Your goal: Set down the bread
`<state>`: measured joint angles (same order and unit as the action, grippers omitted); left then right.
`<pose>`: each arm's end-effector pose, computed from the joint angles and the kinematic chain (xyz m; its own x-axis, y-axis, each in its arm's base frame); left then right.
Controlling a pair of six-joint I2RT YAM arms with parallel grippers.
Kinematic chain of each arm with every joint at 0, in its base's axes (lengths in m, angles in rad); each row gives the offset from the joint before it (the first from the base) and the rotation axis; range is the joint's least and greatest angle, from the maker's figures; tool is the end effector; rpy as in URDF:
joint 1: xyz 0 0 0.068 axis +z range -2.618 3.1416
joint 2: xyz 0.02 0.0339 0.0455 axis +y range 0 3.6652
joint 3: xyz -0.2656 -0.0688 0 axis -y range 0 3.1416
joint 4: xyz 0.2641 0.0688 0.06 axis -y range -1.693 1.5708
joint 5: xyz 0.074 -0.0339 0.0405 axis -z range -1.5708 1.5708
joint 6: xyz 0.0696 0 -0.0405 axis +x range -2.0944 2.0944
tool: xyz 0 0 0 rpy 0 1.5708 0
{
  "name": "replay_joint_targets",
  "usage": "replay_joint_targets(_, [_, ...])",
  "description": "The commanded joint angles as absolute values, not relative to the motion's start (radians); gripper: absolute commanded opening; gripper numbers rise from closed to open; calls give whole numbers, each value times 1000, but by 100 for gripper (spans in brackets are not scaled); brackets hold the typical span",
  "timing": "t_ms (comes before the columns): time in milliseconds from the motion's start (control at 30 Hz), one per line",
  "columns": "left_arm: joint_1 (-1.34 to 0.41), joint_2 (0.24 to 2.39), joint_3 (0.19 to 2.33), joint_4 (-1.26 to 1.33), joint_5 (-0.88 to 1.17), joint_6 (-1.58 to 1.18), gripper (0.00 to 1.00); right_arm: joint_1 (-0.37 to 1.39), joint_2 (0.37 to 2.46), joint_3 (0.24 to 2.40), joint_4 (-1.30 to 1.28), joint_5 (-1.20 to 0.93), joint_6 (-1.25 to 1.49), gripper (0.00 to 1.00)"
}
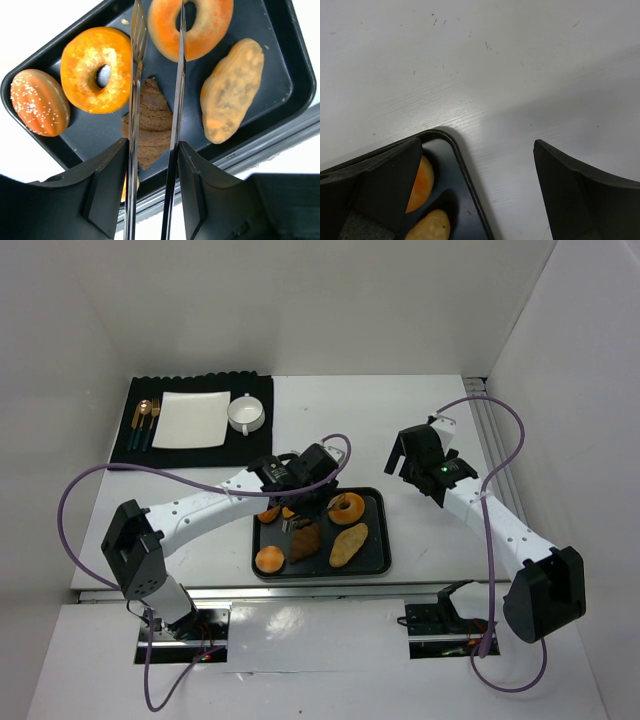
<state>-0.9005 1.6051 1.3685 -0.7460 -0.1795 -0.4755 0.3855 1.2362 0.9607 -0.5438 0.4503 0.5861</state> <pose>0.2452 -0.2893 0.2568 -0.7843 0.2643 -0.5613 0.3942 0.9109 -0.1220 0.2862 0.0834 0.2504 -0.5990 0.2943 -0.7447 0.3218 0.9401 0.1127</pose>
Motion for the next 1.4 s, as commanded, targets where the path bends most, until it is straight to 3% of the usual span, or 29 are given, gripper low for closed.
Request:
replay_joint_targets(0, [-905, 1580, 1361, -718, -127, -446, 55, 385, 1206, 962, -535, 454, 600, 99])
replay_joint_targets(367, [-868, 1696, 1463, -824, -89, -391, 55, 385, 1206, 962, -535, 454, 600, 99])
replay_joint_targets(767, [-844, 1600, 1572, -959, -98, -373, 27, 385, 1173, 953, -538, 463, 600, 99])
replay_joint_targets(933, [-832, 1566, 1617, -1017, -176, -373, 27, 385, 1184, 953, -538, 454, 600, 99])
replay_joint_targets(1133, [-683, 1522, 1690, -1049, -244, -393, 27, 385, 1184, 962, -529, 445, 600, 99])
replay_joint_targets(1367, [-335, 1511, 1801, -979, -339, -405, 28, 385, 1184, 962, -520, 427, 600, 99])
